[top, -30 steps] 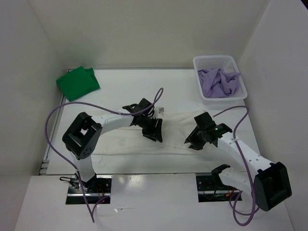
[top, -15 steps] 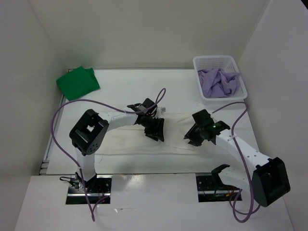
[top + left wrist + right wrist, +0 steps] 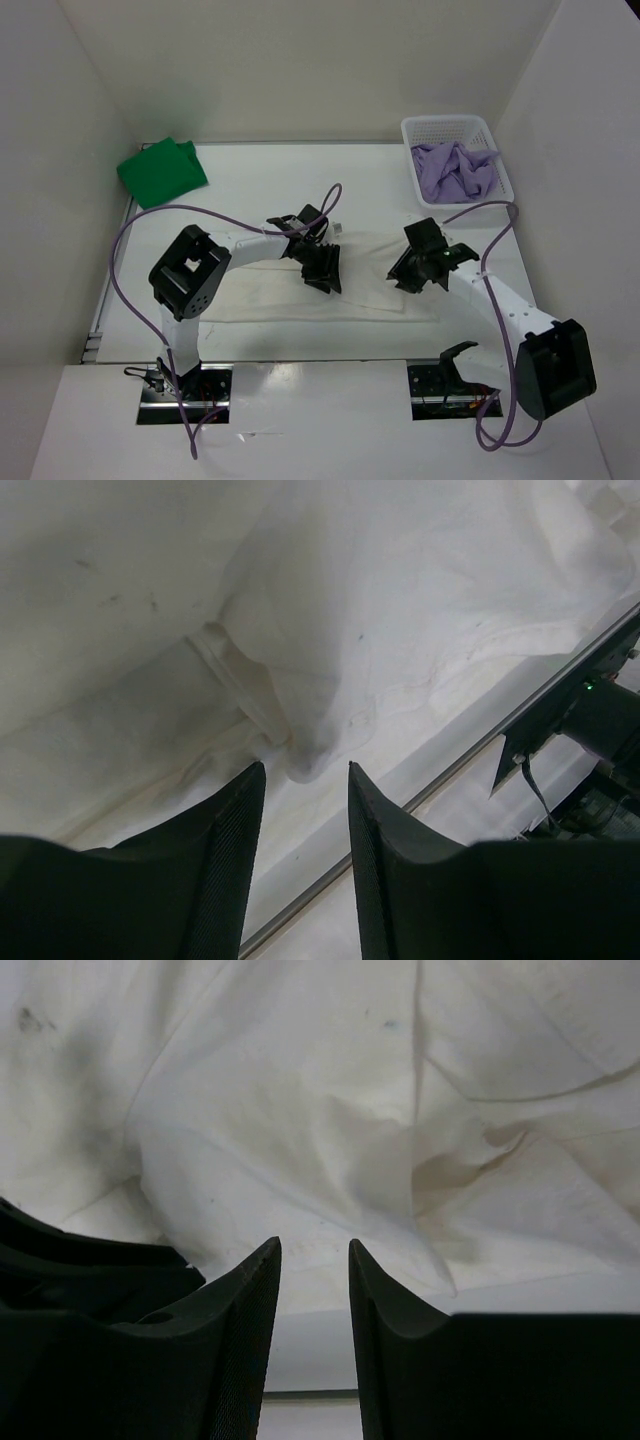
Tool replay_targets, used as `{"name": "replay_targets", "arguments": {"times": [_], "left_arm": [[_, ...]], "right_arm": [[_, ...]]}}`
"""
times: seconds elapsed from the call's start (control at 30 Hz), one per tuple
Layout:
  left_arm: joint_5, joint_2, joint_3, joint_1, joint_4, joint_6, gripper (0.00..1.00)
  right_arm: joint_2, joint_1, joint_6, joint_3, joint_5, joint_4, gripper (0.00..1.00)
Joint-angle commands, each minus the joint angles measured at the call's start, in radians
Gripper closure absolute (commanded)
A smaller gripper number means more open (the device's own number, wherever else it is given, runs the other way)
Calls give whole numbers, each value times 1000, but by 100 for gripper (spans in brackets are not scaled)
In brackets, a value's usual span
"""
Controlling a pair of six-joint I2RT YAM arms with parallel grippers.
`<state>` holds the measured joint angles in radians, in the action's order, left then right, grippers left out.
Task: Fold and stack the t-shirts
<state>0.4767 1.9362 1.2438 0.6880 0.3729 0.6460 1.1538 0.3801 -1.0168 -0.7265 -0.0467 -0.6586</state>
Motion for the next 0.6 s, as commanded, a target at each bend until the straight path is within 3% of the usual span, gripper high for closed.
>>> {"name": "replay_targets", "arguments": {"times": [0.0, 0.13, 0.3, 0.57], "left_arm": [[20, 12, 2, 2, -38, 43, 54], [43, 12, -18, 2, -63, 75, 54], [43, 12, -27, 2, -63, 75, 61], [54, 12, -38, 2, -52, 44, 66]], "right_arm": [[12, -46, 56, -50, -68, -6, 61], [59, -119, 92, -59, -88, 16, 61], [179, -185, 128, -50, -136, 115, 67], [265, -185, 159, -70, -136, 206, 65]]}}
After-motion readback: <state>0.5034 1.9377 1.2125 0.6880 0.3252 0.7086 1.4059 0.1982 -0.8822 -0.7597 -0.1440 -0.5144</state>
